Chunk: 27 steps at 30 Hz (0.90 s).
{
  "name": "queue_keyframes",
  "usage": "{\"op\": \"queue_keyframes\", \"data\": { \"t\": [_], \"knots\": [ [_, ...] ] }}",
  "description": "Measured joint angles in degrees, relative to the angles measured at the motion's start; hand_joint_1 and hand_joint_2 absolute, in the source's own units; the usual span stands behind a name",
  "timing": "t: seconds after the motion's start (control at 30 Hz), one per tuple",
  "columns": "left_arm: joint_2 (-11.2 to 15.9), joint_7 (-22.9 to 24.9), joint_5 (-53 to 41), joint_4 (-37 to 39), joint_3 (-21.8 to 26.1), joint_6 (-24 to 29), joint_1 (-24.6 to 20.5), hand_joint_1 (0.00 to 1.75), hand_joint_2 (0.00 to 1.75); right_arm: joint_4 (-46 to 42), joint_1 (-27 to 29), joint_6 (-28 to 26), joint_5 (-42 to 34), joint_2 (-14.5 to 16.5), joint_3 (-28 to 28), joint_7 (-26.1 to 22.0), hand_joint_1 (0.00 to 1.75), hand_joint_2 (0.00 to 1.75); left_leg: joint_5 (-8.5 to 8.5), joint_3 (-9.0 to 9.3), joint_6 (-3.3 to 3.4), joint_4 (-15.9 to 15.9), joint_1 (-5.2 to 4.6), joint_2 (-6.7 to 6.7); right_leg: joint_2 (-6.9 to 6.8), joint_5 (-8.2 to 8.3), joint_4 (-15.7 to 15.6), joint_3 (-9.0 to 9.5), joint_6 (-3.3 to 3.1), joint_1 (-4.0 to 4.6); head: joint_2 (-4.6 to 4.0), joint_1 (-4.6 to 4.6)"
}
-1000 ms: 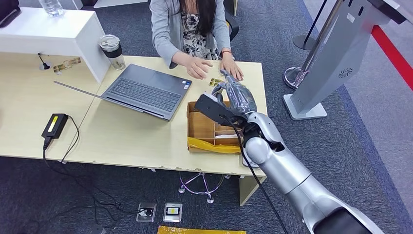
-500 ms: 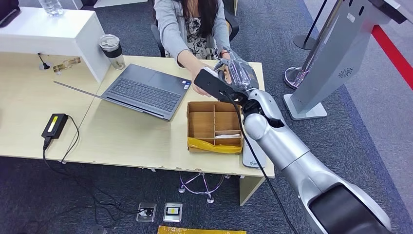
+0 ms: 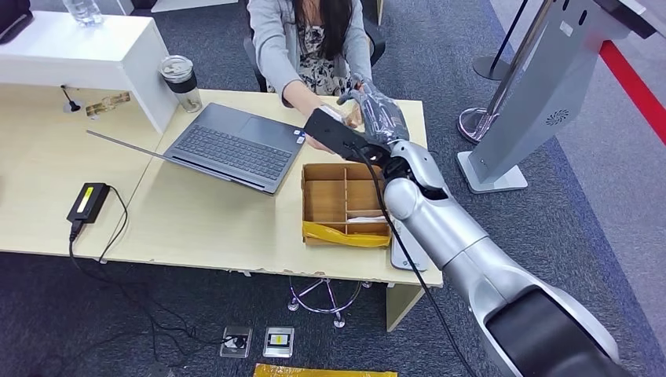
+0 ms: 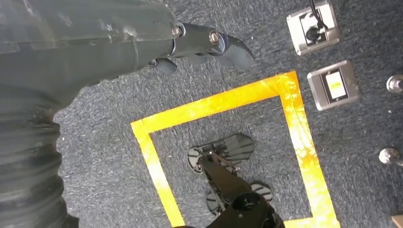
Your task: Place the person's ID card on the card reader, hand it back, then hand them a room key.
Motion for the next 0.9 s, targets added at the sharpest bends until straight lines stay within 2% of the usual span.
{"op": "queue_keyframes", "data": {
  "t": [0.33,0.5,0.67,0.9],
  "knots": [
    [0.04,-0.67,-0.52,0.00,-0.50,0.27,0.01,0.00,1.75,0.98,-1.39,0.81,0.22,0.79,-0.04,-1.27,0.00,0.00,0.00,0.02,0.00,0.00,0.00,0.00,0.00,0.00,-0.01,0.00,0.00,0.00,0.00,0.01],
    [0.04,-0.71,-0.17,0.00,-0.52,0.20,0.03,0.00,1.75,1.31,-2.08,0.62,1.52,-0.46,-0.97,0.08,0.00,0.00,0.00,0.05,0.00,0.02,-0.01,0.01,-0.01,0.00,-0.02,-0.03,0.00,0.00,0.00,0.00],
    [0.05,-0.68,0.52,0.03,-0.54,0.38,0.23,0.00,1.75,2.49,-2.18,-0.77,0.28,-5.37,-3.65,0.64,0.00,0.00,0.00,0.05,0.00,0.04,-0.03,-0.03,-0.09,0.01,-0.08,-0.02,0.01,-0.02,0.00,0.00],
    [0.25,0.19,1.92,0.07,-0.54,1.42,0.68,0.00,1.75,7.71,-1.02,-3.32,-7.30,-17.71,-10.39,-1.06,0.00,0.00,-0.03,0.05,0.05,0.09,-0.06,-0.13,-0.17,0.03,-0.22,0.03,0.05,-0.06,0.00,0.00]
  ]
}}
